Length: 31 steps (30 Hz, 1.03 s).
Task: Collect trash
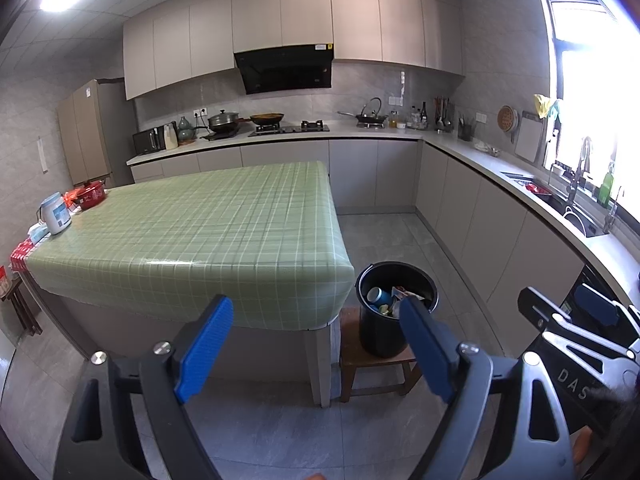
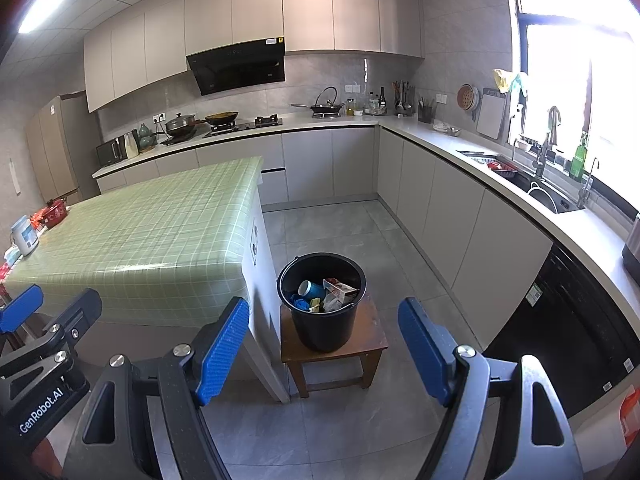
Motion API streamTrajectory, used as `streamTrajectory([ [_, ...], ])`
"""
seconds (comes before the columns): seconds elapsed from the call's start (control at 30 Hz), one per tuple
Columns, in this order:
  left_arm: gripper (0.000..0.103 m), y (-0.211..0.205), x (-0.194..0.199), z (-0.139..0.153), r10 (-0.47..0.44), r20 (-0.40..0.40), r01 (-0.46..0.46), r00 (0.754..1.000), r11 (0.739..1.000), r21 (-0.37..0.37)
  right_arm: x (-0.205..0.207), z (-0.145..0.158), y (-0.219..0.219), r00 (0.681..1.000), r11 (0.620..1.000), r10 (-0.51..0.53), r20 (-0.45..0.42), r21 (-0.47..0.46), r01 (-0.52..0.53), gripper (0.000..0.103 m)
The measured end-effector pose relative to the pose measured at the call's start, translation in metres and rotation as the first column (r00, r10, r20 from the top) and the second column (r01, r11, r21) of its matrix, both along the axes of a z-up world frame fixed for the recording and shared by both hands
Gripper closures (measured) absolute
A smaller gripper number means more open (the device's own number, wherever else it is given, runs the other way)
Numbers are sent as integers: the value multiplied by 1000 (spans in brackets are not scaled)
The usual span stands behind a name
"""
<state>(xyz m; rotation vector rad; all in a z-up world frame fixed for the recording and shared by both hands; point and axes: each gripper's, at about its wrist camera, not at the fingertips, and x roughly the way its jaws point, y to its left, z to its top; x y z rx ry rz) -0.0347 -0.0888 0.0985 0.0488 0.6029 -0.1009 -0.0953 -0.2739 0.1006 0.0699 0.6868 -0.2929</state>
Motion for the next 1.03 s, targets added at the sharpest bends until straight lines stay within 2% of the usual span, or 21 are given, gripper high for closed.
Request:
streamTrajectory([
  [0.8,16,-2,2,-1,-21,-22,20,1000,1000,-18,4,-3,-4,1000,1000,9,-9,9,-9,24],
  [1.03,16,-4,-3,0,-55,11,56,998,998,-43,3,-4,-3,1000,1000,3,-8,9,-3,24],
])
